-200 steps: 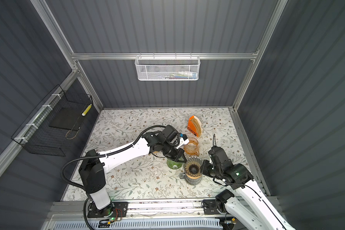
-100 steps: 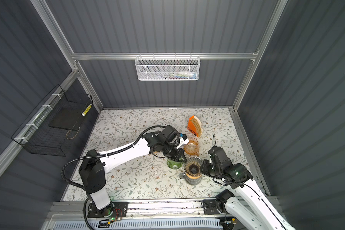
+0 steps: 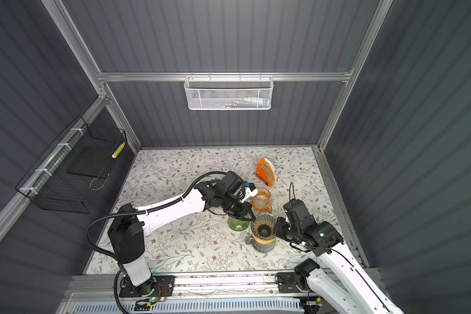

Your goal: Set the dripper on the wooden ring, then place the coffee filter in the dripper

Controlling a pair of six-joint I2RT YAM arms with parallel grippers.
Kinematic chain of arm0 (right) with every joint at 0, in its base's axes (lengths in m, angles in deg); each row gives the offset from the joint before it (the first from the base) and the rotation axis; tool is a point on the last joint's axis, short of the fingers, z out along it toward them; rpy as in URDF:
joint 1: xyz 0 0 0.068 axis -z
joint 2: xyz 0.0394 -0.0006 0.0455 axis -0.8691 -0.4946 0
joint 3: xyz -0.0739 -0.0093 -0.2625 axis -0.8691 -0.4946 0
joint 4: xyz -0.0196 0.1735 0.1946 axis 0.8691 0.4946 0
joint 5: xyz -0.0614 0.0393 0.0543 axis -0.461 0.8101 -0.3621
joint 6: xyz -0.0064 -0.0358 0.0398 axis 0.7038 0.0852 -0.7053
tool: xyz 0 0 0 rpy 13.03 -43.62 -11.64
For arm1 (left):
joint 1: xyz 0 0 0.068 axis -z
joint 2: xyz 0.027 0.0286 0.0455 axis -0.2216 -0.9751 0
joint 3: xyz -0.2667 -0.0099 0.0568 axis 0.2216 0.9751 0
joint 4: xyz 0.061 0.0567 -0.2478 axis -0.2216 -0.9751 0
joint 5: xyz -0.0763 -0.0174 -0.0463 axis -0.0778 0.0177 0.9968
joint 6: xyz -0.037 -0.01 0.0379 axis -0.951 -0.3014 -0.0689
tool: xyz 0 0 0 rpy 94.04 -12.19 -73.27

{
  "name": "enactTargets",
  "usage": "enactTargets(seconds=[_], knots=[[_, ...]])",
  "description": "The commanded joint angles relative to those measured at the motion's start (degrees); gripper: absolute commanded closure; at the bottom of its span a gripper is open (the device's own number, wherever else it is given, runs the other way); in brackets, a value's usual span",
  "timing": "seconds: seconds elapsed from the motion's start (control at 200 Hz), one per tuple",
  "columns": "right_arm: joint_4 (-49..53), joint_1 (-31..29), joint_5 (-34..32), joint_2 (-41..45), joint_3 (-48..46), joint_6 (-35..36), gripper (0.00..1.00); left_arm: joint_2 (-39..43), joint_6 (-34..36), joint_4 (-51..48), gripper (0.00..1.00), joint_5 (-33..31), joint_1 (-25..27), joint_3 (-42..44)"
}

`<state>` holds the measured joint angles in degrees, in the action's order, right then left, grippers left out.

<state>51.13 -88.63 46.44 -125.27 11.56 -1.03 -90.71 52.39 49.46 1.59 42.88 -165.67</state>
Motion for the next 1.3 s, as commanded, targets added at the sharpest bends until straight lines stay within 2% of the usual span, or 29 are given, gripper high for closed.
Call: enactTargets(seconds=[0.0, 0.275, 1.296], knots=[[4.8, -0.4, -4.2, -4.6, -6.0, 0.2, 1.0, -5.2, 3.9, -4.2, 0.97, -0.1, 3.1, 3.6], [4.3, -0.5, -4.7, -4.7, -6.5, -1.1, 1.0, -5.0, 4.5, -6.2, 0.97, -3.7, 3.1, 2.8], [2.4, -0.7, -4.4, -2.1, -5.5, -1.7, 1.0, -4.6, 4.5, -7.1, 0.98, -6.5, 3.9, 2.2]])
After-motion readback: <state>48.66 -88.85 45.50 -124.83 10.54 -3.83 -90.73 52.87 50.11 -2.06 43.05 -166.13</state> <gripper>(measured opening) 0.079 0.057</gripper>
